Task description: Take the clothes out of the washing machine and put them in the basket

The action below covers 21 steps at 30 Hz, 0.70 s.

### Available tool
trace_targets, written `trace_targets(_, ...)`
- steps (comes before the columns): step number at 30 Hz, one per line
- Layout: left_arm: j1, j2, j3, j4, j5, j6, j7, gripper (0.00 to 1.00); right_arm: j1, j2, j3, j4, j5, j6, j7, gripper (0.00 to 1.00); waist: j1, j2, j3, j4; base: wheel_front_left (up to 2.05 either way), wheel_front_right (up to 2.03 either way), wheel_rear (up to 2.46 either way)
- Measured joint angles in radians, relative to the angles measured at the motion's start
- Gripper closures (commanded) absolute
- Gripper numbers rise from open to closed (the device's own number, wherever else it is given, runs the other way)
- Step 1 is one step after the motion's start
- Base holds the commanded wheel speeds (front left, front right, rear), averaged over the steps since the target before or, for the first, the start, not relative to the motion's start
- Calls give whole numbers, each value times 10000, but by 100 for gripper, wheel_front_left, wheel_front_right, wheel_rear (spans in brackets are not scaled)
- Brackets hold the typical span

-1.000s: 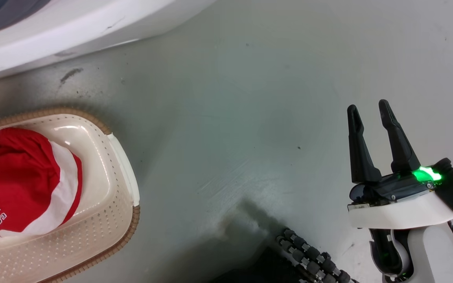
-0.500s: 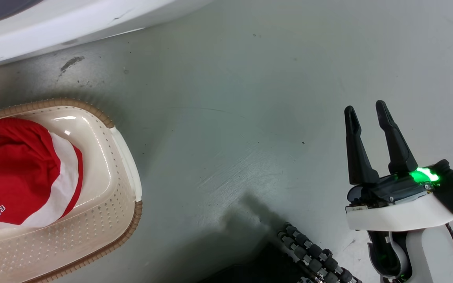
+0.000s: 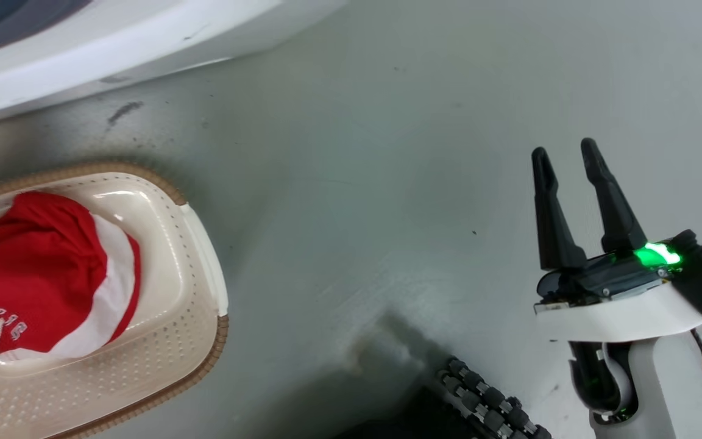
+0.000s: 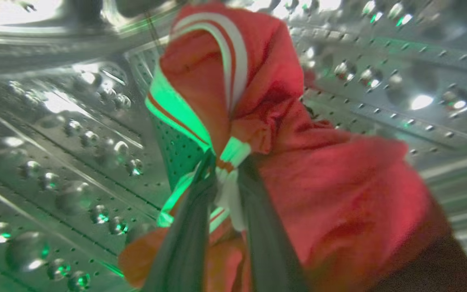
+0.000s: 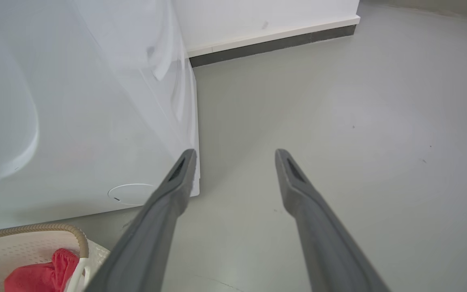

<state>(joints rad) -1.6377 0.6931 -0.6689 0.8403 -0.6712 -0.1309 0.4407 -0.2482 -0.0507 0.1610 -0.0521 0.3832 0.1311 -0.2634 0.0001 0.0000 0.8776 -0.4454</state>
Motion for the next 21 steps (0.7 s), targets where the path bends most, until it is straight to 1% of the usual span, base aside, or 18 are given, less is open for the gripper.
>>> trace_targets(4,543,-46,-144,-196,-581,2,-1384,100,-128,0,-387,125,-125,0,0,0,0,0,-443,286,0,0,0)
trace_targets(6,917,-138,-82,-238,-1020,0,-2084,100,-160,2,-533,163,-297,0,0,0,-1,0,-716,456,0,0,0)
trace_targets(10,1787,-169,-328,-353,-1452,0,-3321,100,-162,4,-779,272,-746,0,0,0,-1,0,-1318,858,0,0,0)
trace_targets(13,2529,-213,-554,-502,-1695,0,-4328,100,-128,10,-890,378,-1058,0,0,0,0,0,-1829,1176,0,0,0)
trace_targets(16,3281,-403,-650,-658,-1946,2,-5361,100,51,12,-953,499,-1327,0,0,0,-1,0,-2397,1489,0,0,0)
trace_targets(19,4048,-529,-784,-752,-2015,0,-6190,100,269,12,-1020,606,-1599,0,0,0,-3,0,-2958,1810,0,0,0)
trace_targets(21,4465,-627,-836,-815,-2071,2,-6498,100,364,13,-1093,652,-1735,0,0,0,-3,1,-3321,2023,0,0,0)
